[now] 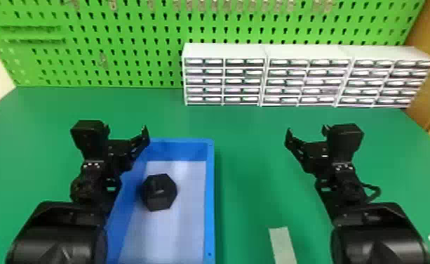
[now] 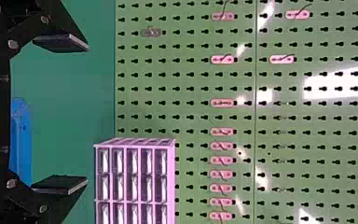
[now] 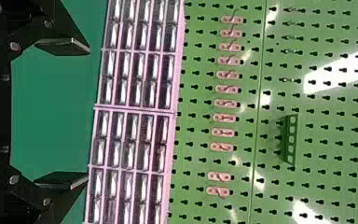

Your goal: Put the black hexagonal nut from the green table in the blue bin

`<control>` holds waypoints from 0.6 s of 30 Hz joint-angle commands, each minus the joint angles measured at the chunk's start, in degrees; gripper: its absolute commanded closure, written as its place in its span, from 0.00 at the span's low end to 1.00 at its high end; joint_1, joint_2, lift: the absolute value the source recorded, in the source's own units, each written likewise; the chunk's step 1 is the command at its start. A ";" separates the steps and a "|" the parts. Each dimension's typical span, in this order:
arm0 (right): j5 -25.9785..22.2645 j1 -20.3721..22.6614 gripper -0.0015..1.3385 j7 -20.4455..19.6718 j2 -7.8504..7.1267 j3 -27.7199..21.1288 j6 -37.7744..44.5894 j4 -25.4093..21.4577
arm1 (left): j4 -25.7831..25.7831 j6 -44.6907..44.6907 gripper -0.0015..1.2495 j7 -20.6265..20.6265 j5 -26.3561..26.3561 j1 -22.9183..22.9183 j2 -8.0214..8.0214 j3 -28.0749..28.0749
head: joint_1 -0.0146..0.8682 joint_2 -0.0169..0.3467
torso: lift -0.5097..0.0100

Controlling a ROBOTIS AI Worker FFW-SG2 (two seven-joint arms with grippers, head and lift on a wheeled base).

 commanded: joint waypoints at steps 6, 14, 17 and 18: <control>0.00 0.00 0.25 0.00 0.06 -0.09 0.00 0.00 | -0.03 0.05 0.21 0.01 -0.02 0.03 0.00 -0.09 | 0.79 0.19 | 0.80; 0.09 0.00 0.25 0.00 0.15 -0.09 0.00 -0.18 | 0.06 0.05 0.21 0.01 -0.11 -0.06 0.00 -0.18 | 0.79 0.19 | 0.80; 0.09 0.00 0.25 0.00 0.23 -0.18 0.00 -0.18 | 0.06 0.23 0.21 0.01 -0.19 -0.15 0.00 -0.26 | 0.79 0.19 | 0.80; 0.09 0.00 0.25 0.00 0.23 -0.26 0.00 -0.18 | 0.06 0.23 0.21 0.01 -0.19 -0.15 0.00 -0.26 | 0.79 0.19 | 0.80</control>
